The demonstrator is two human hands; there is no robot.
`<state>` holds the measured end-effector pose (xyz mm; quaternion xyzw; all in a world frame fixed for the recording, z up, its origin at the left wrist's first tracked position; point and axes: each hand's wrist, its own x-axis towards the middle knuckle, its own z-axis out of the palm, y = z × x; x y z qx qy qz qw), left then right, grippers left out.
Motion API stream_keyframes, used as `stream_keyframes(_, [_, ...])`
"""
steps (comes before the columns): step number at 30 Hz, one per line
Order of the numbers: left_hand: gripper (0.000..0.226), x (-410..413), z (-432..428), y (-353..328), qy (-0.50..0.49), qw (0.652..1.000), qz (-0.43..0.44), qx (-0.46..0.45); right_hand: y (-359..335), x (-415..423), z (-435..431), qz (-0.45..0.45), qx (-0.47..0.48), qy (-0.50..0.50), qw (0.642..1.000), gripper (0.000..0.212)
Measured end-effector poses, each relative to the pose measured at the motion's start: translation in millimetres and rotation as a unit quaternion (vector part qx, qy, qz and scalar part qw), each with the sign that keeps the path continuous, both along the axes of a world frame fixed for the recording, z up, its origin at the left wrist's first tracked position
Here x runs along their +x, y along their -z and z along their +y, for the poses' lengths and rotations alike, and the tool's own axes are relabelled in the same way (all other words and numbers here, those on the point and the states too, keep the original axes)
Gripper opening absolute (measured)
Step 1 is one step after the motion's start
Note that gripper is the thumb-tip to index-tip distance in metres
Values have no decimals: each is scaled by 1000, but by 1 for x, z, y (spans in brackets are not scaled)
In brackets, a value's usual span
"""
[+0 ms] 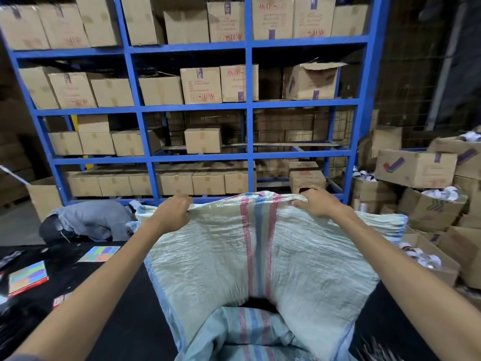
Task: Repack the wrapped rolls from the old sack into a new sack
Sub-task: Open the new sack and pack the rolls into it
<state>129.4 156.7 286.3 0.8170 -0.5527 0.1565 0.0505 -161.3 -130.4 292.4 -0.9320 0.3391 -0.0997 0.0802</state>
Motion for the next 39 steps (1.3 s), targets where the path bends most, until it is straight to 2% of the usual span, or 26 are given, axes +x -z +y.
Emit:
stream_keyframes(2, [13, -3, 1, 4, -32, 999, -10, -15, 11, 1, -2, -17, 58, -13, 998, 87])
stream_keyframes(4, [6, -4, -2, 9, -66, 989, -132, -22, 15, 3, -3, -43, 109, -36, 993, 74])
stream_keyframes(6, [20, -4, -7, 10, -89, 975, -205, -15, 12, 3, -7, -46, 124, -57, 990, 57])
stream_keyframes(10, [27, 3, -27, -21, -121, 979, -163, -14, -20, 6, -12, -75, 77, -49, 993, 10])
stream_keyframes(12, [24, 1, -40, -48, -112, 982, -144, -55, -39, 11, -9, -131, 32, -4, 991, 8])
stream_keyframes(14, [19, -4, -47, -74, -93, 979, -117, -139, -55, 14, 1, -217, -68, 68, 971, 8])
stream_keyframes(15, [18, -9, -48, -86, -75, 970, -104, -204, -58, 14, 5, -282, -155, 105, 941, 13])
stream_keyframes(16, [20, -17, -46, -94, -43, 950, -104, -290, -58, 9, 12, -355, -246, 142, 891, 19])
stream_keyframes(18, [21, -32, -36, -90, 53, 862, -146, -483, -40, -1, 27, -497, -369, 181, 765, 22])
stream_keyframes(19, [21, -41, -30, -77, 96, 825, -172, -530, -21, -4, 34, -537, -394, 178, 724, 20])
stream_keyframes(20, [24, -44, -29, -50, 123, 818, -198, -525, 2, -7, 40, -543, -404, 158, 719, 19])
stream_keyframes(21, [29, -45, -29, -17, 143, 844, -222, -466, 30, -9, 42, -494, -410, 130, 756, 22])
stream_keyframes(22, [38, -44, -28, 22, 147, 891, -232, -361, 61, -13, 42, -388, -389, 92, 831, 28])
stream_keyframes(23, [48, -36, -26, 64, 132, 944, -208, -218, 95, -18, 37, -237, -311, 47, 919, 36])
stream_keyframes(24, [53, -30, -20, 102, 92, 986, -133, -50, 124, -26, 38, -72, -182, 12, 981, 40])
stream_keyframes(25, [48, -27, -9, 135, 34, 995, -30, 94, 149, -37, 42, 36, -37, -12, 999, 40])
stream_keyframes(26, [41, -23, 1, 162, -15, 982, 49, 181, 169, -46, 45, 63, 84, -36, 994, 39])
stream_keyframes(27, [39, -23, 12, 183, -39, 969, 97, 224, 184, -56, 49, 65, 147, -44, 986, 38])
stream_keyframes(30, [64, -23, 37, 206, -42, 951, 194, 239, 189, -65, 48, 120, 180, -28, 976, 51])
stream_keyframes(32, [71, -30, 48, 203, -19, 939, 296, 175, 186, -65, 40, 129, 200, -42, 970, 90])
stream_keyframes(33, [63, -32, 48, 198, -13, 930, 349, 117, 181, -66, 33, 123, 217, -47, 967, 112])
stream_keyframes(34, [57, -33, 50, 193, -12, 910, 410, 61, 167, -65, 37, 111, 247, -55, 961, 120])
stream_keyframes(35, [54, -36, 50, 189, -12, 888, 459, 25, 155, -65, 40, 102, 280, -55, 953, 115])
stream_keyframes(36, [53, -39, 49, 185, -12, 875, 483, 16, 144, -65, 39, 93, 309, -54, 945, 106])
stream_keyframes(37, [52, -42, 49, 182, -5, 886, 461, 43, 134, -66, 36, 78, 322, -55, 942, 100])
stream_keyframes(39, [51, -42, 50, 180, -16, 937, 318, 144, 118, -68, 31, 33, 330, -58, 942, 89])
